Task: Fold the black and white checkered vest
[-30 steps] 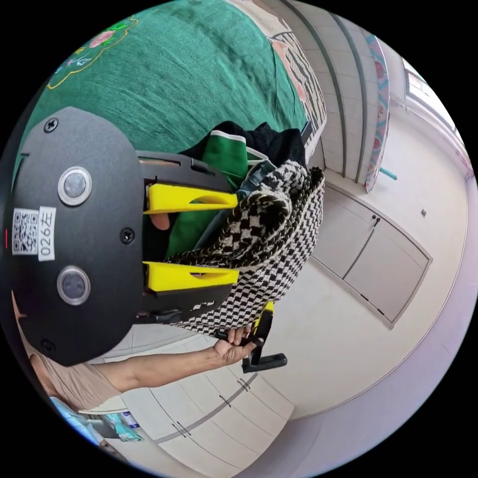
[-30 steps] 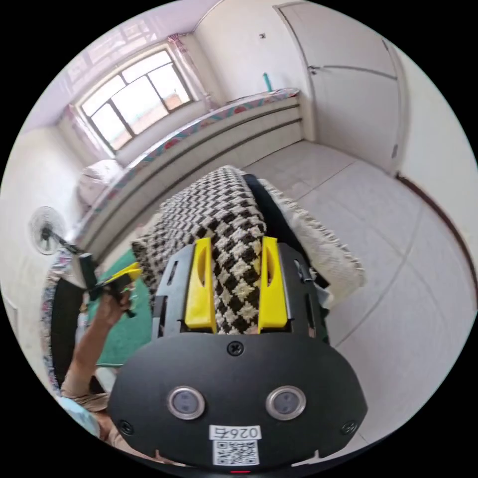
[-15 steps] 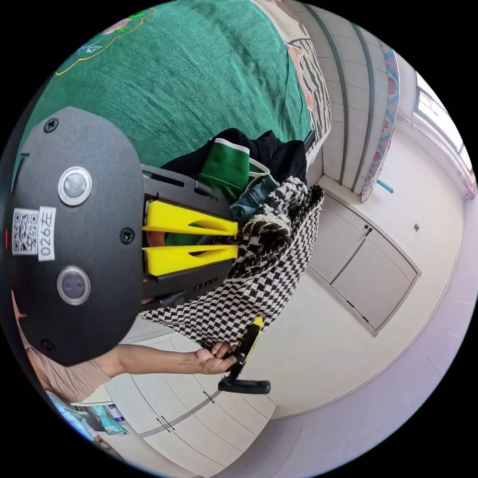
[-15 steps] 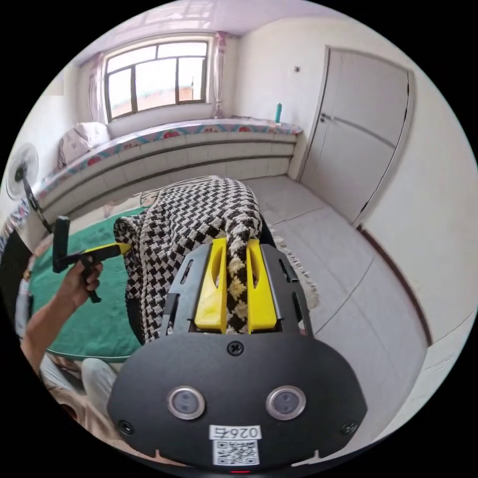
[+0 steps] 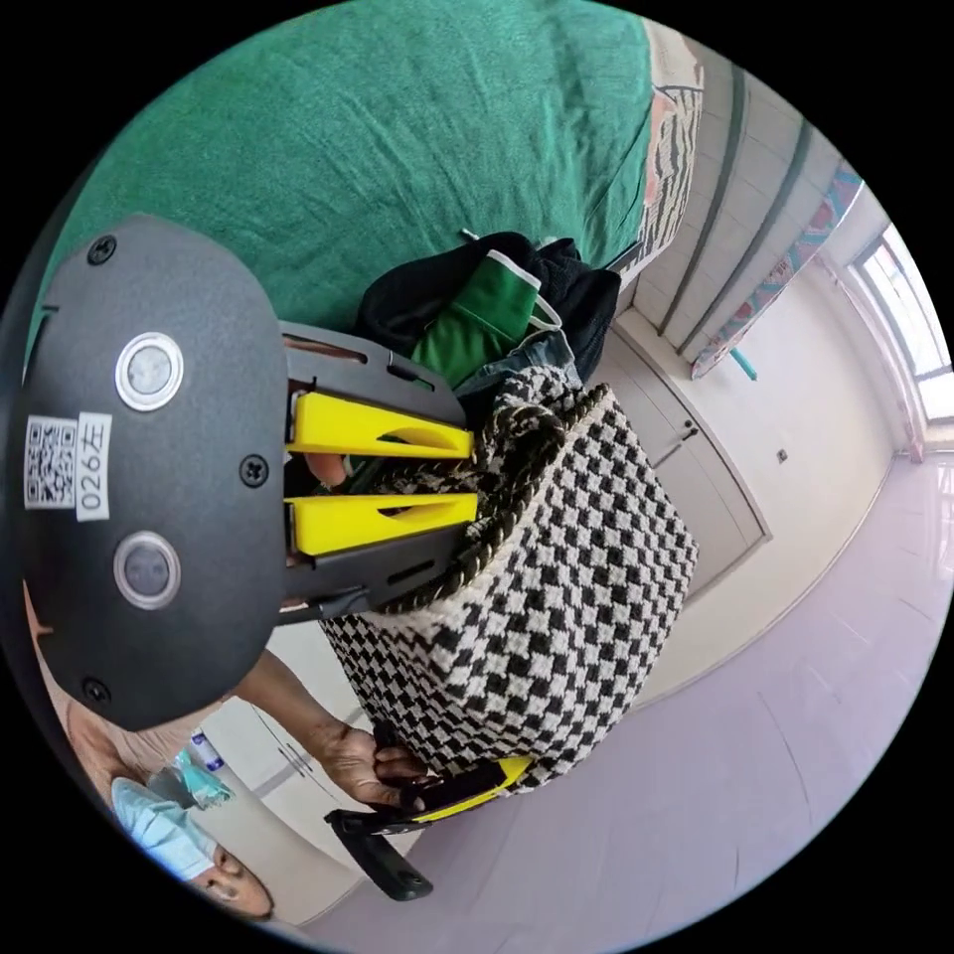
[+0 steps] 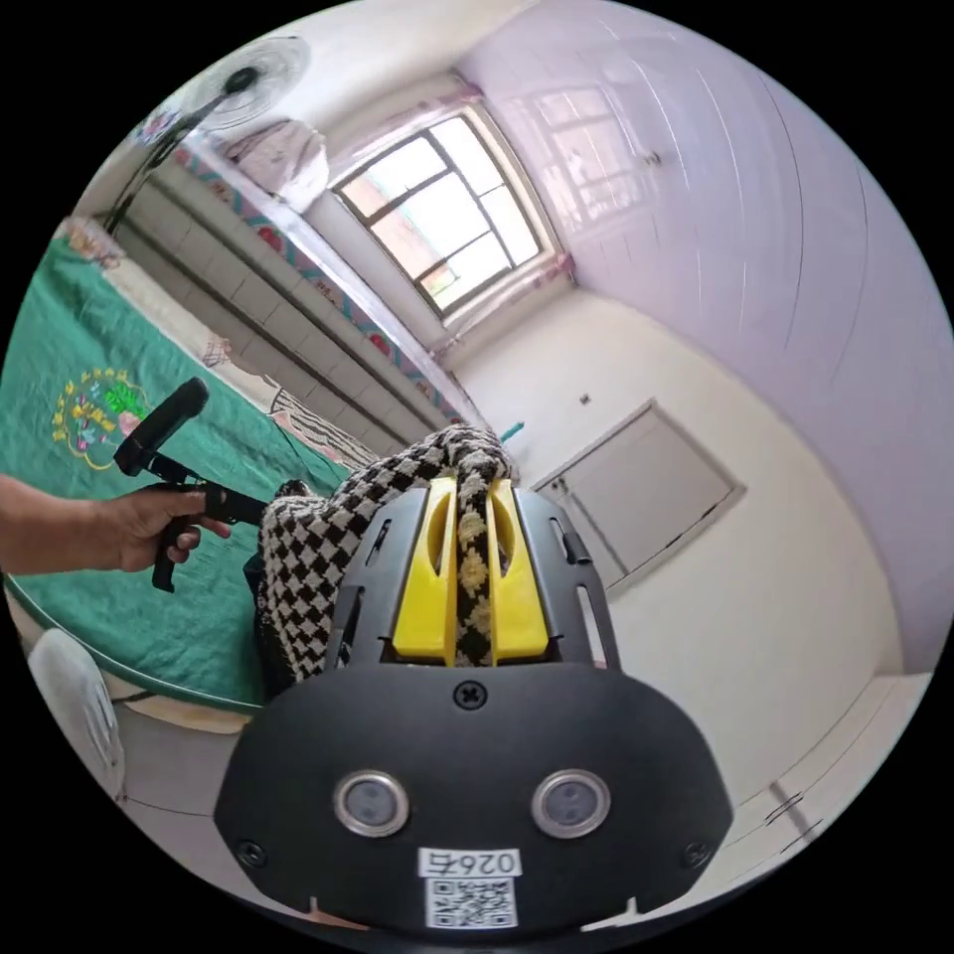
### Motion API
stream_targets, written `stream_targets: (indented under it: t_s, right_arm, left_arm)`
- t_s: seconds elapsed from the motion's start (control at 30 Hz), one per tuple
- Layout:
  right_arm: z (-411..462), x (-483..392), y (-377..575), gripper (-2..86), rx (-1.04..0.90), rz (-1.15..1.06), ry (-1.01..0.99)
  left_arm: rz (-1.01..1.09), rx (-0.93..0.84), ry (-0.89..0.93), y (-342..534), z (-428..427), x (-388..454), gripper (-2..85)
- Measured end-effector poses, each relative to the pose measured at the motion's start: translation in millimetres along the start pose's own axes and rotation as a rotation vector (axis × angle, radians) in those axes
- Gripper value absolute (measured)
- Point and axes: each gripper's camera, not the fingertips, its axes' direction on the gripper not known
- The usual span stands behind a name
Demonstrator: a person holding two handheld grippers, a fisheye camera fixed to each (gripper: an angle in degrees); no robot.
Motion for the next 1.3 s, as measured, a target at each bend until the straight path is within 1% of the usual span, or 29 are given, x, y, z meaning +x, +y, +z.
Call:
stream_targets:
  t_s: [0.03,0.1,0.17,0.2,0.33,0.4,0.43,0.47,0.5,0.53,0.6,0.63,0.67,0.7,0.73,0.77,0.8,0.83,0.87,0.9,0.93,0.97,1.0,1.07,1.13,1.17,1.23,1.27,1.3]
  right_arm:
    - [-19.0,-11.9,-1.3,0.4,0.021,-0.028,0.014]
    - [-90.5,-49.8,-3.9,0.3,0.104,-0.111,0.028]
    - [-138.1,-68.2,-3.2,0.3,0.165,-0.147,0.016]
    - [-168.0,-76.3,-2.2,0.2,0.202,-0.158,0.003]
    - [-254.5,-81.9,5.2,0.2,0.329,-0.130,-0.099]
    - [-300.3,-67.8,16.6,0.3,0.400,-0.023,-0.240]
    - [-308.0,-62.5,21.6,0.3,0.414,0.015,-0.289]
    - [-315.2,-50.5,35.3,0.3,0.434,0.105,-0.410]
    - [-308.7,-39.4,54.0,0.3,0.439,0.207,-0.566]
    - [-299.8,-36.4,65.0,0.3,0.436,0.257,-0.653]
    - [-233.5,-57.7,109.6,0.5,0.358,0.397,-1.006]
    - [-211.4,-72.9,119.0,0.5,0.315,0.411,-1.083]
    - [-165.1,-115.0,133.5,0.6,0.197,0.396,-1.213]
    - [-120.3,-169.9,143.9,0.7,0.046,0.312,-1.309]
    - [-99.8,-198.5,150.5,0.4,-0.030,0.264,-1.341]
    - [-64.6,-246.5,170.6,-0.4,-0.153,0.199,-1.390]
    - [-35.1,-273.2,198.1,-0.6,-0.220,0.205,-1.448]
    - [-22.4,-277.4,212.8,-0.7,-0.229,0.228,-1.486]
    - [1.7,-272.3,240.8,-0.8,-0.227,0.296,-1.561]
    - [23.6,-254.2,264.9,-0.9,-0.186,0.371,-1.610]
    - [34.0,-242.2,275.9,-0.9,-0.163,0.409,-1.621]
    - [52.9,-216.5,296.1,-0.9,-0.129,0.472,-1.618]
    - [67.8,-188.8,314.4,-0.9,-0.087,0.508,-1.596]
    - [81.8,-146.8,338.7,-0.9,-0.003,0.521,-1.560]
    - [87.9,-105.9,365.6,-1.0,0.086,0.523,-1.522]
    - [87.9,-80.9,387.8,-1.0,0.153,0.528,-1.496]
    - [87.4,-53.1,427.0,-0.9,0.215,0.534,-1.450]
    - [88.7,-45.7,450.7,-0.9,0.202,0.490,-1.428]
    - [93.4,-47.0,468.5,-0.9,0.145,0.382,-1.423]
  left_arm:
    - [-0.021,0.032,0.053,13.4,-21.8,-4.0,7.6]
    - [-0.035,0.079,0.147,33.0,-59.9,-5.8,6.9]
    - [-0.007,0.148,0.206,57.5,-125.7,3.7,1.9]
    - [0.008,0.167,0.202,63.7,-145.2,7.9,1.5]
    - [0.097,0.299,0.063,111.1,-300.9,47.2,-0.2]
    - [0.109,0.345,-0.028,135.1,-368.8,65.5,-0.3]
    - [0.107,0.378,-0.095,153.4,-411.8,76.6,-0.4]
    - [0.094,0.404,-0.162,172.4,-451.9,84.9,-0.4]
    - [0.083,0.415,-0.196,181.9,-470.9,87.7,-0.4]
    - [0.050,0.435,-0.276,201.5,-507.4,90.3,-0.3]
    - [0.000,0.448,-0.435,227.0,-551.9,86.0,-0.1]
    - [-0.034,0.438,-0.563,241.9,-575.6,75.0,0.1]
    - [-0.101,0.439,-0.663,258.4,-596.9,53.3,0.5]
    - [-0.141,0.442,-0.696,267.4,-607.1,38.6,0.7]
    - [-0.249,0.445,-0.720,289.3,-627.9,2.2,1.6]
    - [-0.350,0.450,-0.698,316.1,-646.0,-34.9,2.4]
    - [-0.385,0.457,-0.684,331.3,-653.4,-51.4,2.7]
    - [-0.442,0.474,-0.643,363.8,-664.2,-79.5,2.1]
    - [-0.596,0.635,-0.445,398.7,-675.8,-102.6,0.5]
    - [-0.575,0.742,-0.319,411.3,-678.3,-107.6,0.2]
    - [-0.536,0.884,-0.123,424.4,-679.4,-112.9,-0.3]
    - [-0.533,0.839,-0.112,420.0,-679.7,-109.9,-0.6]
    - [-0.508,0.786,-0.172,413.8,-680.7,-103.9,-0.7]
    - [-0.416,0.600,-0.537,391.9,-681.6,-67.8,-0.8]
    - [-0.321,0.528,-0.732,384.1,-679.9,-41.9,-0.7]
    - [-0.217,0.533,-0.802,384.5,-679.8,-24.7,-0.7]
    - [-0.114,0.533,-0.908,390.9,-678.3,-6.5,-0.3]
    - [-0.054,0.508,-0.976,396.3,-675.7,0.0,0.4]
    - [-0.039,0.498,-1.004,399.0,-675.0,1.1,0.8]
